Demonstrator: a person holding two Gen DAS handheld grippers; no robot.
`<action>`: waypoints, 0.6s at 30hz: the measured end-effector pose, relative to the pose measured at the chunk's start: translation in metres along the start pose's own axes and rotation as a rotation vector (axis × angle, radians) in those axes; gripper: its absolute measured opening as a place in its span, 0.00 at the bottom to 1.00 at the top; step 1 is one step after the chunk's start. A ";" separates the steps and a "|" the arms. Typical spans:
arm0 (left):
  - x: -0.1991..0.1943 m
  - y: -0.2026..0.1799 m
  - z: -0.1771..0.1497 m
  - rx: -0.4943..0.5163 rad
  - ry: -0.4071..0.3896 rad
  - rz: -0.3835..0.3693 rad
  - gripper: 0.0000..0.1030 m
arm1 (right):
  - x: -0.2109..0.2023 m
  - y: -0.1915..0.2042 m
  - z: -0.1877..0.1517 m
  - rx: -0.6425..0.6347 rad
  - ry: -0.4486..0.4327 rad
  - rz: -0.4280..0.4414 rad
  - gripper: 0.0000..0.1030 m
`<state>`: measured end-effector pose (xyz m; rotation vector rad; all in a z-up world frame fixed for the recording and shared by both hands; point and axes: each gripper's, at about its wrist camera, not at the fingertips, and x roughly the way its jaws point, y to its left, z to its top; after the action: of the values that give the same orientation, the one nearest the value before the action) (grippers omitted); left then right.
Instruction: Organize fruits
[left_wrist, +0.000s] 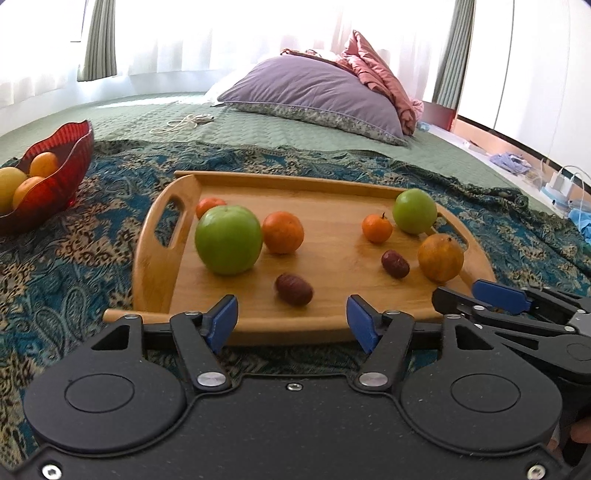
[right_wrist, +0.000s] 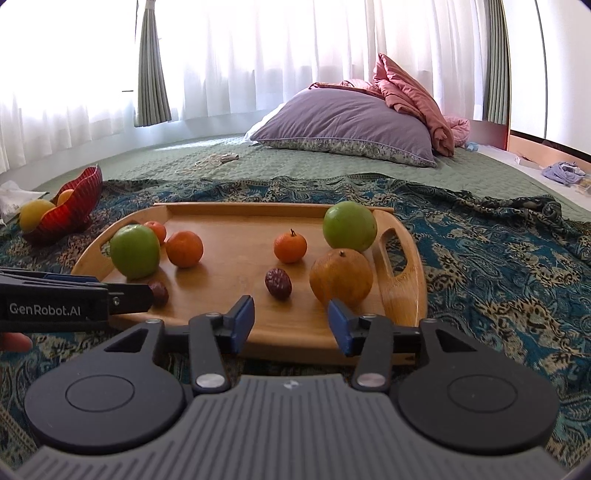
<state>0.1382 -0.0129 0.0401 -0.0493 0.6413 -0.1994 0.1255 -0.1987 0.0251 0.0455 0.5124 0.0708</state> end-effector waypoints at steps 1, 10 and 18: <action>-0.001 0.001 -0.002 0.003 0.001 0.006 0.62 | -0.001 0.000 -0.001 -0.003 0.002 0.000 0.64; -0.007 0.009 -0.019 0.005 0.023 0.045 0.71 | -0.006 0.001 -0.016 -0.023 0.027 -0.027 0.76; -0.006 0.014 -0.028 0.006 0.037 0.076 0.77 | -0.009 0.001 -0.023 -0.029 0.023 -0.042 0.87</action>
<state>0.1191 0.0029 0.0198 -0.0151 0.6782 -0.1295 0.1058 -0.1980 0.0096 0.0060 0.5348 0.0377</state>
